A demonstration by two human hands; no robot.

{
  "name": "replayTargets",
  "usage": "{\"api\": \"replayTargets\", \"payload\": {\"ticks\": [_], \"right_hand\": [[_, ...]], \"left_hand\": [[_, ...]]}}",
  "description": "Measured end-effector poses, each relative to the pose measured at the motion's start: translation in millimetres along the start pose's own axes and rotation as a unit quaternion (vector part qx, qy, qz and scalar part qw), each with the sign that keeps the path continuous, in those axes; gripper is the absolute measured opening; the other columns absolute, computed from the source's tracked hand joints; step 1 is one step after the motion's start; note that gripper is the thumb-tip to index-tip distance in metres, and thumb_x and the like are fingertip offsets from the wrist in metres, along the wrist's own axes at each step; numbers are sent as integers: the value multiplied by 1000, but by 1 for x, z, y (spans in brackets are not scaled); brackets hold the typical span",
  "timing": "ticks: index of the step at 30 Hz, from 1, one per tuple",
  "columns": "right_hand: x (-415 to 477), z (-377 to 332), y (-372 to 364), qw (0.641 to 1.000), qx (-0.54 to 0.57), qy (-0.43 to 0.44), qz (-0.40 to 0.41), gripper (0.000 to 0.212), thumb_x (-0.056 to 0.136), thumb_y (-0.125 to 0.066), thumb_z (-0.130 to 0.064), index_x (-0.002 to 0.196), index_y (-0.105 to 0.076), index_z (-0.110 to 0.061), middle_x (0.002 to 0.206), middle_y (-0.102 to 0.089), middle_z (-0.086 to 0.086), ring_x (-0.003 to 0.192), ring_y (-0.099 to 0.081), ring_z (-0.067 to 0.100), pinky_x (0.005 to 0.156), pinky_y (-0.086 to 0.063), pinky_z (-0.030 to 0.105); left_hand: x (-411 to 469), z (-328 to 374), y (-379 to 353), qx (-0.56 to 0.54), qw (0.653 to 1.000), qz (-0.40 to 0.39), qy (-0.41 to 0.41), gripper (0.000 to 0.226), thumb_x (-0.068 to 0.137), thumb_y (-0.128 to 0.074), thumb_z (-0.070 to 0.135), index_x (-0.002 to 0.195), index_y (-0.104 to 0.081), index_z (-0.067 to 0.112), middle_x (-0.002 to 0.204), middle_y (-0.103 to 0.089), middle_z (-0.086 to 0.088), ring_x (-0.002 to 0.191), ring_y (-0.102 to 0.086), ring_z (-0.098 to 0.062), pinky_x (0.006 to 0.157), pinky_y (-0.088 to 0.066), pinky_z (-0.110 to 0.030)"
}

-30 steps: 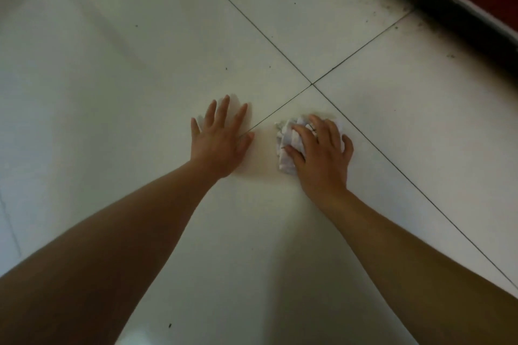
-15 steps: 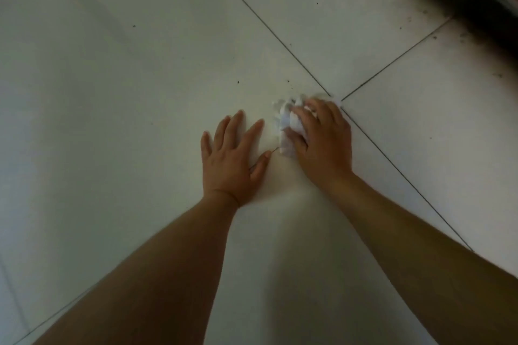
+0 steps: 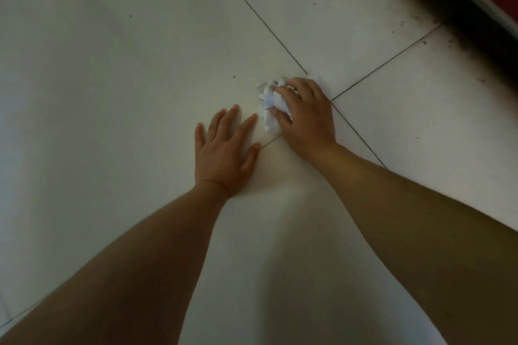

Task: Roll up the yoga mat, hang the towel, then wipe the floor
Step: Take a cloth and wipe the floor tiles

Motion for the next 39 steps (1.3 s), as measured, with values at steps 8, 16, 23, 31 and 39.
{"api": "replayTargets", "payload": {"ticks": [8, 16, 23, 31, 39], "right_hand": [[-196, 11, 40, 1000, 6, -16, -18, 36, 85, -54, -38, 118, -58, -21, 125, -55, 3, 122, -46, 26, 97, -41, 36], [-227, 44, 77, 988, 17, -147, -39, 50, 83, -36, -46, 122, -57, -22, 133, -49, 5, 125, -37, 25, 98, -36, 35], [-310, 0, 57, 997, 45, 2, -67, 42, 85, -48, -43, 121, -56, -24, 127, -54, 2, 123, -46, 29, 89, -47, 37], [-292, 29, 86, 981, 46, -189, -25, 64, 75, -25, -54, 122, -57, -25, 138, -44, 0, 132, -30, 20, 95, -35, 35], [-334, 4, 71, 979, -1, -197, -42, 50, 90, -38, -47, 136, -40, -28, 141, -39, 2, 133, -28, 23, 97, -38, 40]], "left_hand": [[-6, 12, 4, 61, 998, -17, -11, 67, 85, -17, 55, 146, -26, 29, 155, -21, -9, 141, -20, -32, 110, -18, -53], [-110, 69, 8, 73, 983, -169, -27, 69, 91, -30, 57, 149, -10, 25, 158, 0, -9, 144, -6, -29, 108, -25, -49], [-203, 52, 16, 103, 957, -245, -113, 90, 72, -2, 71, 149, 2, 26, 157, 16, -3, 145, 6, -25, 110, -23, -52], [-200, 51, 19, 112, 952, -252, -135, 92, 69, 0, 70, 149, 1, 26, 158, 12, -3, 146, 4, -24, 111, -28, -47], [-202, 48, 15, 118, 956, -222, -150, 84, 79, -9, 67, 150, -8, 22, 158, 0, -8, 145, -8, -30, 106, -32, -49]]}}
Point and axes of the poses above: each hand's wrist, its own x-axis towards the middle knuckle, its own y-axis out of the back of the hand, z = x × y, the point moved 1 cm from there along x, towards the middle knuckle
